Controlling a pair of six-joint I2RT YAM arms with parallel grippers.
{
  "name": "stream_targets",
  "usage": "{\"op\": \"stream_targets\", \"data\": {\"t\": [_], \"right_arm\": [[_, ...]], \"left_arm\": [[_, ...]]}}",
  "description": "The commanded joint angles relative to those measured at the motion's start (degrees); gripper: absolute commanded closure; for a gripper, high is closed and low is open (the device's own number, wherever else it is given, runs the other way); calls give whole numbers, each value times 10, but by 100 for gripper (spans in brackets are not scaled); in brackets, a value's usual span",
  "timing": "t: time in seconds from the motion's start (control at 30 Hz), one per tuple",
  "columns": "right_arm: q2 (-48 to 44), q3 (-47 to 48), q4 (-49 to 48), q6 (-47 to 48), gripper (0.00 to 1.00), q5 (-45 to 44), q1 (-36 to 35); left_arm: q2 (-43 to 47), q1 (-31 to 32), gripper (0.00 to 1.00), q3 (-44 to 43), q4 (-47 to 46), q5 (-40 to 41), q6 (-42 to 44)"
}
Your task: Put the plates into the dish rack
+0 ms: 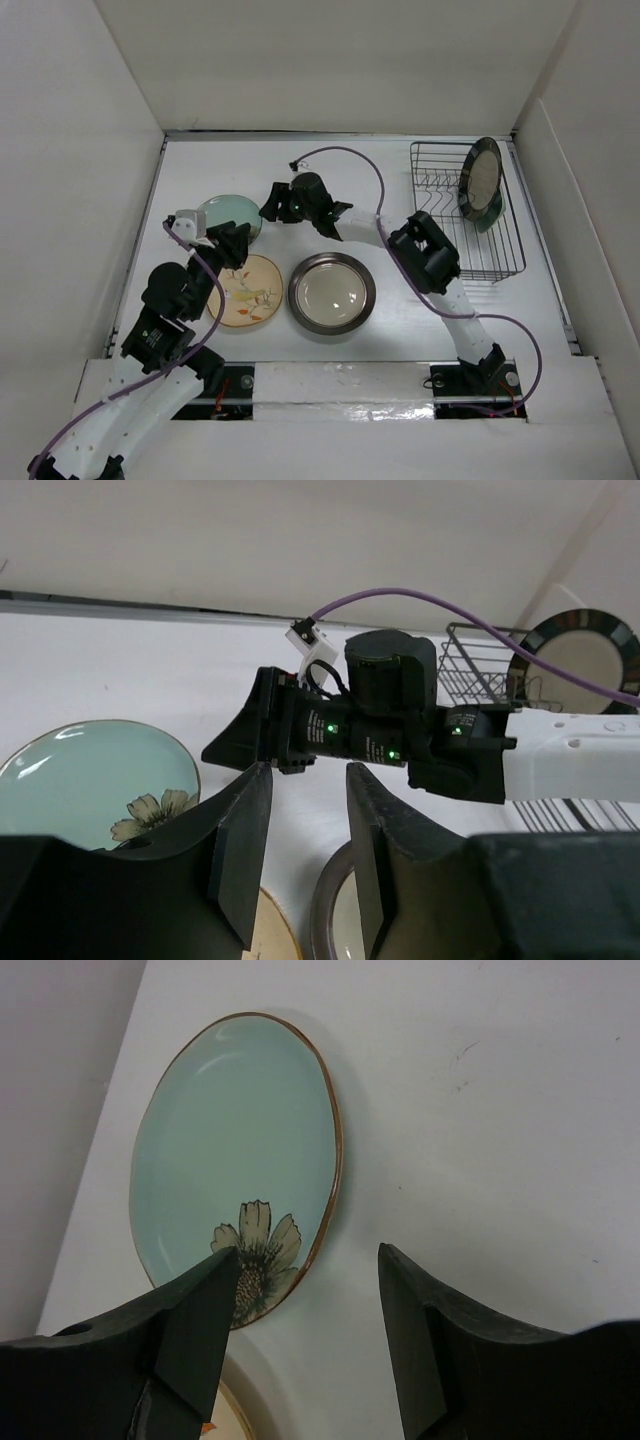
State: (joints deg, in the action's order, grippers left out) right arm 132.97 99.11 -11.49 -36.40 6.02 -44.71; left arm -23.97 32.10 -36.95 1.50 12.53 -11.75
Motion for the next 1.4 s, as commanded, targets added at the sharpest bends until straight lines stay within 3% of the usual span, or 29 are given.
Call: {"op": "stream_targets", "data": {"t": [0.0,0.33,0.5,0.6,0.7,0.73,0.83,1.07,1.37], "right_arm": [[32,51,-37,-87,36,36,2],[125,110,-50,-163,41,83,-11],[161,130,-73,-209,48,102,-16],[171,138,-93,-239,57,114,-16],[169,126,-123,-255,81,115,-16],[159,123,-129,-256,91,111,-16],[137,115,-156,-251,100,102,-16],[24,58,-253,-228,100,65,5],[-228,-160,-283,-110,100,-25,91]], "left_arm": [[-25,-3,67,-3,-27,3,11],[-32,-3,65,-1,-32,7,18],[-29,-3,65,-1,-32,10,19],[-26,-3,65,-1,-28,5,19],[-21,-3,65,-1,-28,18,20],[-20,-3,65,-1,-28,18,20],[-18,-3,65,-2,-26,7,19],[1,-3,65,0,-24,7,16],[18,-3,65,-1,-19,-9,9]]}}
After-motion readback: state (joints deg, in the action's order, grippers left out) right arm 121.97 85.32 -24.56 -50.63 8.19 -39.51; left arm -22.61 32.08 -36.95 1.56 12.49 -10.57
